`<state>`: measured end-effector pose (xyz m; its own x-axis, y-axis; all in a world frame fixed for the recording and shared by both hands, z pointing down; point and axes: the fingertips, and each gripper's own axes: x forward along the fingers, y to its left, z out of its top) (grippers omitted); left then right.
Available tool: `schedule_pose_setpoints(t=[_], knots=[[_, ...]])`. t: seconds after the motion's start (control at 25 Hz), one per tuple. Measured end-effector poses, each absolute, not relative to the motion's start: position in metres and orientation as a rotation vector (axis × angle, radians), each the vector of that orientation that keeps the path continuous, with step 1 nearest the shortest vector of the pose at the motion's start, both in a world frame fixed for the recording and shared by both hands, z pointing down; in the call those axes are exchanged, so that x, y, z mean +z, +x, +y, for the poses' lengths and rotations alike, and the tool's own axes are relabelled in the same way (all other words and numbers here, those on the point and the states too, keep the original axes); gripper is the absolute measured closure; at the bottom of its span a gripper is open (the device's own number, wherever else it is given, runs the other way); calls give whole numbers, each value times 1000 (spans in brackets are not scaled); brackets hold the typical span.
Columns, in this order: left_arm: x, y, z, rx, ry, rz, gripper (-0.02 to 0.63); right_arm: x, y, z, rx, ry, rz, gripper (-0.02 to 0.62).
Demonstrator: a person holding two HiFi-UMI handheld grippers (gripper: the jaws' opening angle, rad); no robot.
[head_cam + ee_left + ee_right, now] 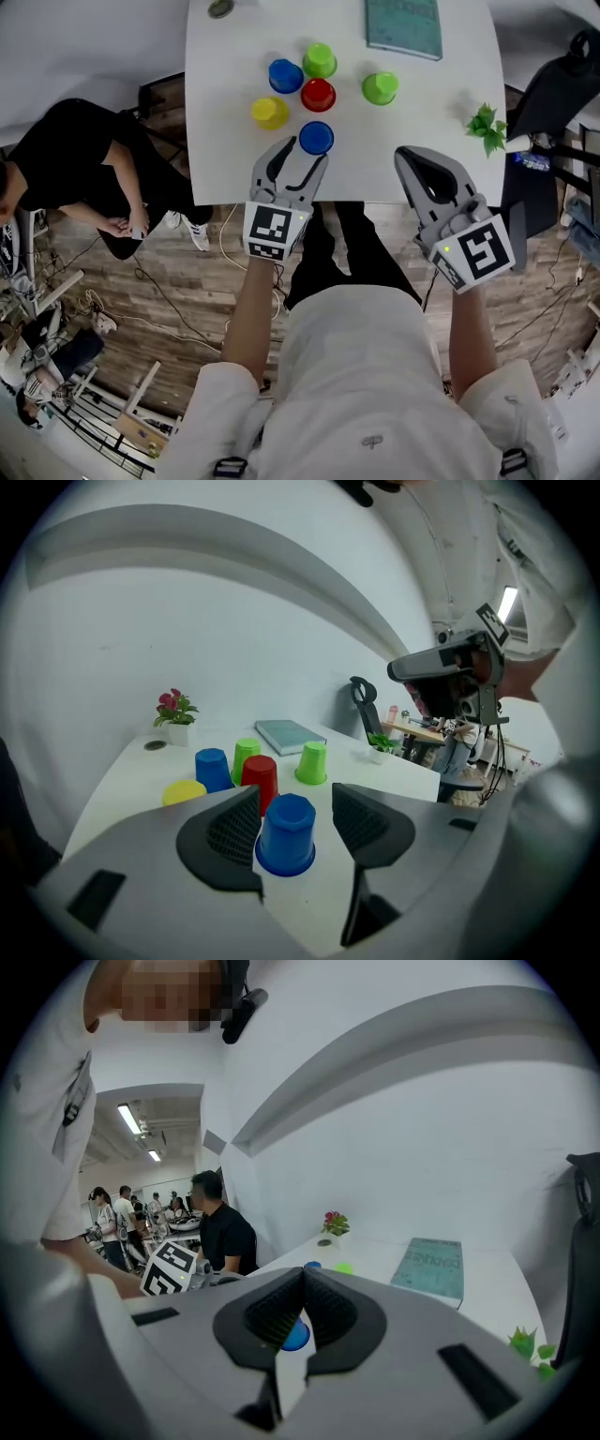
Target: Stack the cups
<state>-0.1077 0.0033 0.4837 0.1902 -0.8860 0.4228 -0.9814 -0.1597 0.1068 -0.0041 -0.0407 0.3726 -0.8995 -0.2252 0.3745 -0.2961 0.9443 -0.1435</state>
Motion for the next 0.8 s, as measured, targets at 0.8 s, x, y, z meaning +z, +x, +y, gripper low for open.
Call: schedule_pose_setpoints(t=[0.8], knots=[[521, -102, -19, 561, 2045, -1807, 376, 399, -3, -85, 353, 251, -2756, 589]])
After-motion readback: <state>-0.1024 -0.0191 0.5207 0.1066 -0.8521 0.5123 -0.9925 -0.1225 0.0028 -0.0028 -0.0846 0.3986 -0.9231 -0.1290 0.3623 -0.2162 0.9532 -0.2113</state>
